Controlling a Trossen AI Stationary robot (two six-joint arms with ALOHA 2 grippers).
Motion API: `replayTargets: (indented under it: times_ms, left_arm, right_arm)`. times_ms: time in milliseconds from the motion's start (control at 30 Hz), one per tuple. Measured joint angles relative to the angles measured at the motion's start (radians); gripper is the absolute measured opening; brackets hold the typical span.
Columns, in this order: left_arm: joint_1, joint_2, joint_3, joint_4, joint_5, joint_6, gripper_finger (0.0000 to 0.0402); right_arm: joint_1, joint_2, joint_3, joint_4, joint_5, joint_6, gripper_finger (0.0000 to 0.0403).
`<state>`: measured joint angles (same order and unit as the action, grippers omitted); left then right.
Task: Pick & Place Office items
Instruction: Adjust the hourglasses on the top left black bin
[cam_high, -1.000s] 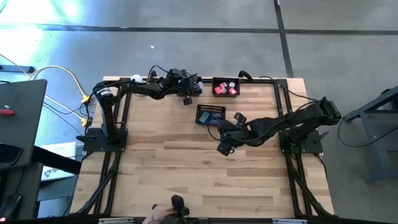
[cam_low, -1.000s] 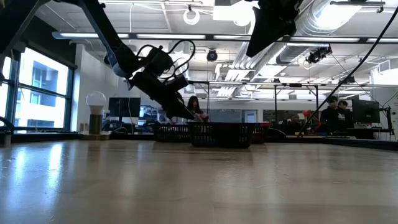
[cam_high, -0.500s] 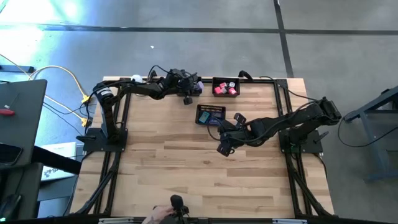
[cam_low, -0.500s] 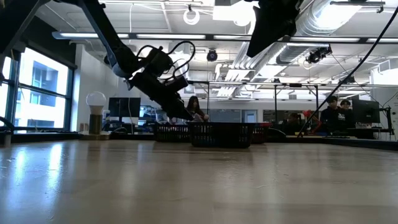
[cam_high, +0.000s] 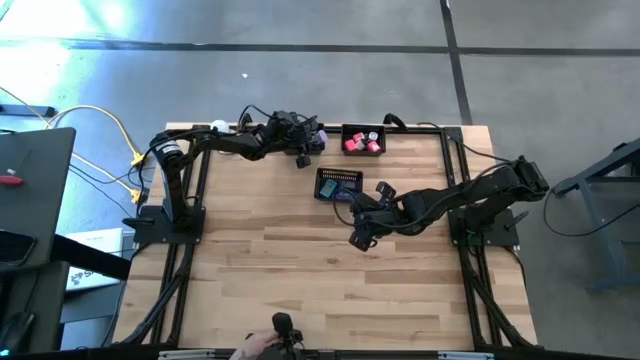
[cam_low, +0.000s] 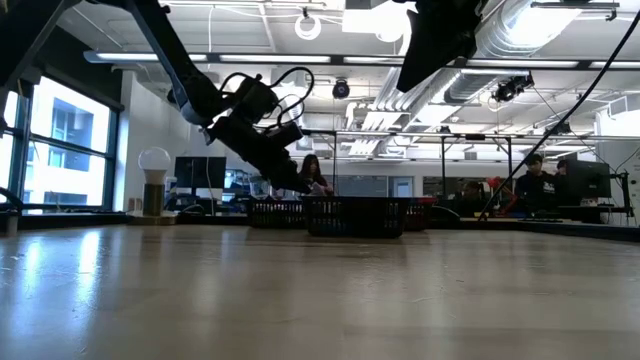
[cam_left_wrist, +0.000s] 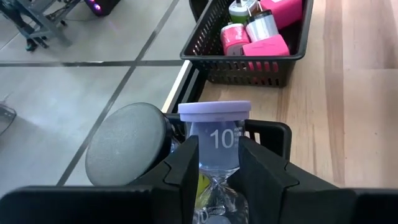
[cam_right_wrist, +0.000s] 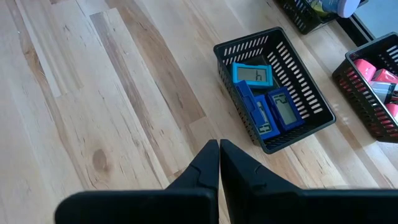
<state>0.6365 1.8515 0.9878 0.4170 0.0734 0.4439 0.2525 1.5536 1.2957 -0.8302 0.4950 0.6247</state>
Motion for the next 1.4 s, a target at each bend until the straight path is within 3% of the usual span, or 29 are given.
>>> replayTargets:
  times_ms: [433, 800, 1400]
  left_arm:
    - [0.000, 0.000, 0.000, 0.007, 0.000, 0.021, 0.0110]
    - [-0.001, 0.000, 0.000, 0.009, 0.015, 0.020, 0.0194]
    - [0.003, 0.000, 0.000, 0.010, 0.019, 0.027, 0.0198]
  right_arm:
    - [0.000, 0.000, 0.000, 0.000, 0.000, 0.000, 0.0002]
    - [0.000, 0.000, 0.000, 0.001, 0.000, 0.000, 0.0002]
    - [0.000, 0.000, 0.000, 0.005, 0.000, 0.000, 0.0002]
